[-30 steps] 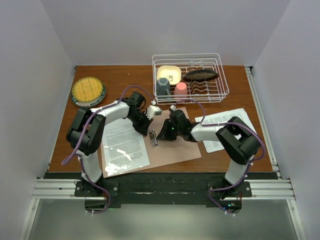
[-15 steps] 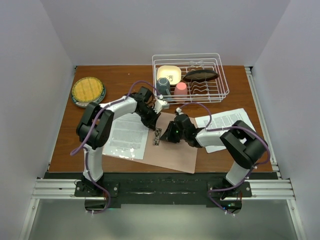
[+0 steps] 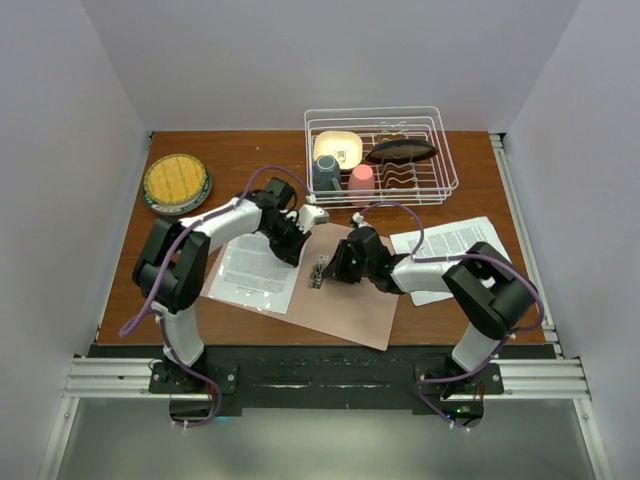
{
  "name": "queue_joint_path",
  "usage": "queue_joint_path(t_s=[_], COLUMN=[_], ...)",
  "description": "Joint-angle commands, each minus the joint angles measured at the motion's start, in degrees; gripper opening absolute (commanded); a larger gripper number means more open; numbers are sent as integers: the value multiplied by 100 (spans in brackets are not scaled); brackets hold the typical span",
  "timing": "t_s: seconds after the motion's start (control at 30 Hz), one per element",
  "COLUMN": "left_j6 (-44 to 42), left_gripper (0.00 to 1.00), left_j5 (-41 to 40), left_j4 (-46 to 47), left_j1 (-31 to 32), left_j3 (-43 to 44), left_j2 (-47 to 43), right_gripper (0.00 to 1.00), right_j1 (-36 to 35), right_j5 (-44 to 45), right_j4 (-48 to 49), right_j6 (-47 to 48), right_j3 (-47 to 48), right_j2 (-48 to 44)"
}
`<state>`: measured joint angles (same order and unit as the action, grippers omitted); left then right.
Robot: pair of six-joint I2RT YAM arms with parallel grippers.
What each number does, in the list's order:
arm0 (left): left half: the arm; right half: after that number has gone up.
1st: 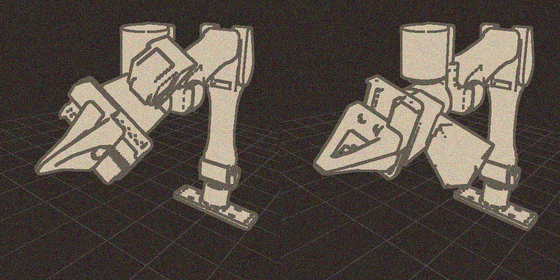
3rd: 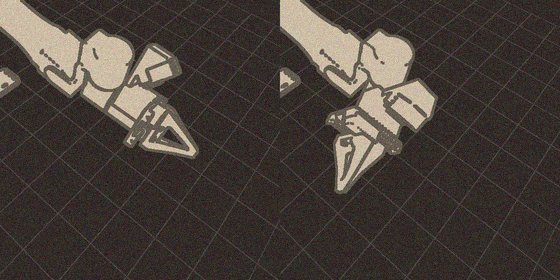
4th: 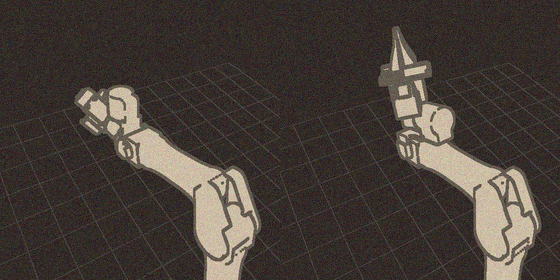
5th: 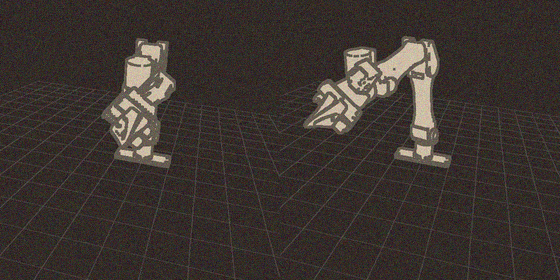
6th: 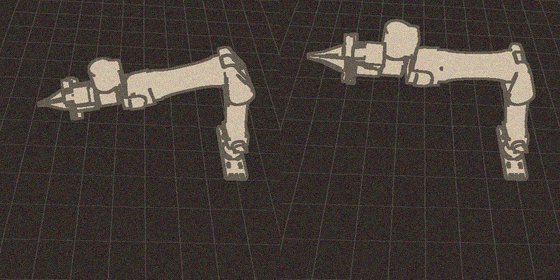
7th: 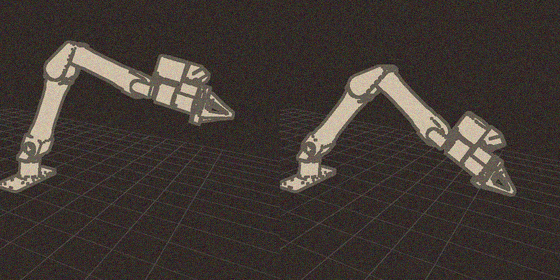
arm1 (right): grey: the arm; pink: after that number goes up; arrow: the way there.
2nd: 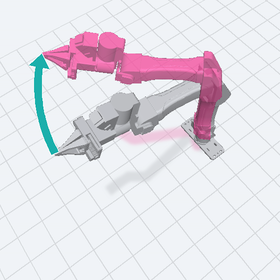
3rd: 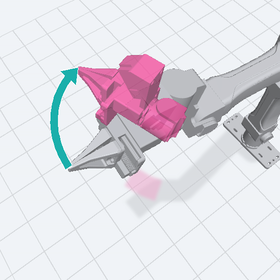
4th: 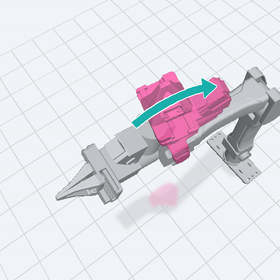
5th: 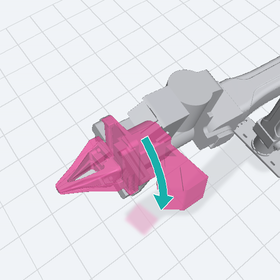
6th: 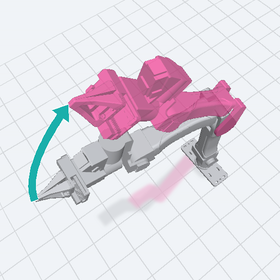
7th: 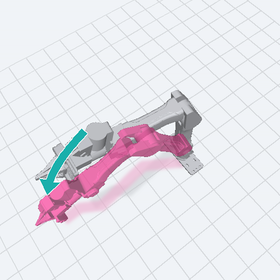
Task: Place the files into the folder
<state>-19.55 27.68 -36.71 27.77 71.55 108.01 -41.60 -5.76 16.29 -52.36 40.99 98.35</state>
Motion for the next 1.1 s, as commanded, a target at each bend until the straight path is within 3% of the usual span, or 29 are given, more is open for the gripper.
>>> queue_joint_path(t_s=[0.0, 0.03, 0.07, 0.1, 0.13, 0.2, 0.23, 0.27, 0.3, 0.33, 0.37, 0.43, 0.47, 0.53, 0.57, 0.67, 0.77, 0.8, 0.83, 0.97, 1.03, 1.07], left_j6=[-198, -216, -242, -373, -444, -585, -620, -568, -506, -454, -392, -330, -313, -330, -321, -225, -84, -93, -93, -67, 39, 65], left_gripper=[0, 8, 59, 100, 100, 99, 94, 79, 73, 65, 50, 34, 22, 11, 1, 1, 11, 9, 0, 0, 10, 10], left_j5=[-9, -113, -279, -464, -796, -843, -521, -388, -325, -351, -429, -457, -448, -369, -299, 44, 123, 123, 115, 185, 150, 158], left_j4=[-837, -716, -541, -269, -40, -1, -307, -606, -540, -87, 153, 392, 340, -35, -142, -153, 14, -38, -238, -180, -39, -12], left_j1=[-9, 53, 44, 53, -8, -8, -17, -17, -26, 0, 18, 53, 71, 132, 141, 185, 369, 483, 536, 659, 703, 730], left_j3=[131, 62, -52, -514, -815, -1081, -908, -793, -792, -861, -940, -1029, -994, -731, -626, -449, -423, -318, -239, -211, -282, -282], left_j2=[-893, -1443, -1719, -1956, -2176, -1891, -1393, -1283, -1326, -1752, -1983, -2353, -2319, -1962, -1802, -1502, -1379, -1309, -1117, -887, -852, -825], right_gripper=[23, 27, 31, 33, 34, 32, 30, 23, 18, 15, 13, 11, 11, 10, 10, 10, 9, 8, 7, 4, 3, 2], right_j1=[56, 47, 47, 47, 47, 47, 47, 30, 4, -5, -23, -111, -128, -208, -225, -260, -295, -296, -287, -296, -313, -313], right_j5=[1006, 1059, 1085, 1129, 1130, 1016, 833, 787, 761, 673, 629, 611, 594, 594, 602, 594, 594, 594, 594, 594, 594, 594], right_j4=[-1111, -1102, -980, -918, -831, -593, -488, -391, -355, -320, -233, -162, -92, -13, 23, 137, 207, 225, 251, 383, 462, 480], right_j6=[612, 648, 683, 761, 780, 832, 859, 859, 841, 824, 824, 806, 797, 797, 780, 745, 692, 657, 648, 569, 490, 464], right_j3=[-285, -363, -425, -486, -591, -654, -680, -689, -689, -707, -724, -768, -768, -751, -742, -654, -575, -566, -549, -513, -531, -531], right_j2=[-403, -656, -772, -851, -957, -940, -931, -888, -879, -861, -861, -887, -905, -914, -879, -695, -527, -501, -448, -299, -263, -202])
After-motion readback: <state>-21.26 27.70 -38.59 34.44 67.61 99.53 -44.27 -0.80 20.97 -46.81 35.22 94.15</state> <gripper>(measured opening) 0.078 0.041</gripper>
